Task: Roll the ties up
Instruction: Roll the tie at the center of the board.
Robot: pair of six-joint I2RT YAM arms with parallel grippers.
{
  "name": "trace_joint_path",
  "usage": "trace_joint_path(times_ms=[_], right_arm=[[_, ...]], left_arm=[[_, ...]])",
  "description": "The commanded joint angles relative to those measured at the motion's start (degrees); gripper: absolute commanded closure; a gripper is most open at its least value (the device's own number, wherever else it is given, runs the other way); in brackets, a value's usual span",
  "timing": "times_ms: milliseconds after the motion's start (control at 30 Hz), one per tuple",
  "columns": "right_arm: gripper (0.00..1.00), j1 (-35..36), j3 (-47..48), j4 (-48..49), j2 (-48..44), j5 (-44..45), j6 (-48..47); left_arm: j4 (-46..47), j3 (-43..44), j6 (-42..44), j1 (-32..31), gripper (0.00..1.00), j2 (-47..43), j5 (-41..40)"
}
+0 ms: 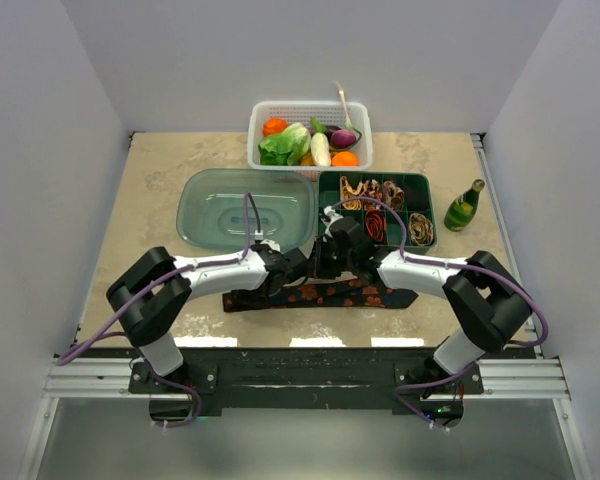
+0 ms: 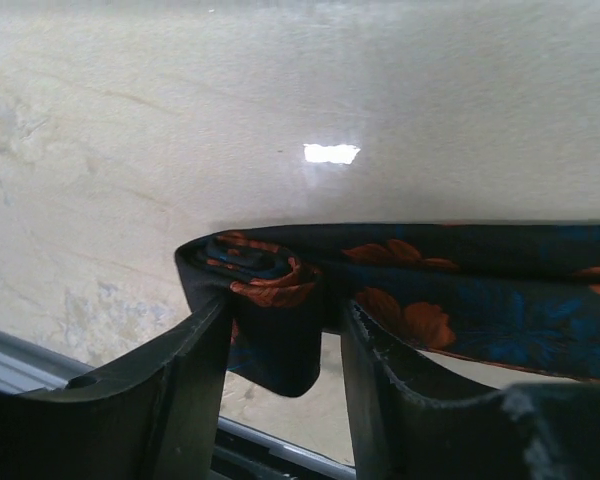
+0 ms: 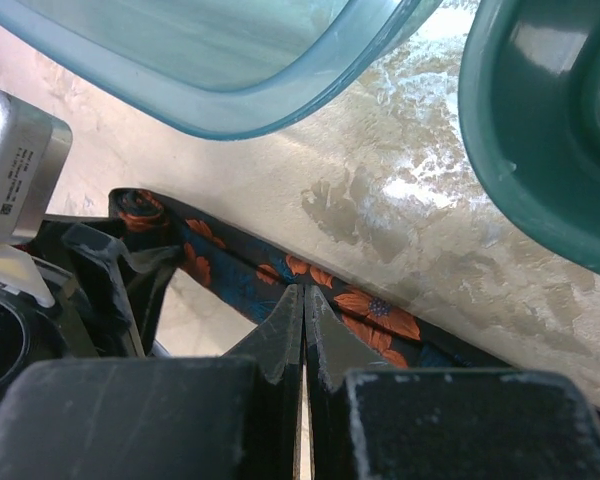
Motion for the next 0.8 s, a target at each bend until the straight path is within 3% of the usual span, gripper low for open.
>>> trace_joint_path(times_ms=[0, 500, 633, 767], right_arm=[[1.00, 0.0, -0.4, 0.3, -0.7, 0.9, -1.5], [1.00, 0.7, 4.5, -4.3, -2.3, 1.6, -7.9], [1.00, 3.4, 8.3, -5.8, -1.7, 1.9, -9.7], [1.00, 7.3, 12.6, -6.9, 1.2, 1.9, -11.8]], left_arm=[[6.8, 1.6, -0.3, -0.6, 0.46, -1.6, 3.5], [8.8, -1.9, -1.0, 1.2, 0.30, -17.9, 5.9], [11.5, -4.3, 0.3, 5.1, 0.26, -23.2, 8.5], [16.5, -10.0, 2.0, 10.9, 0.24, -29.3, 16.2]])
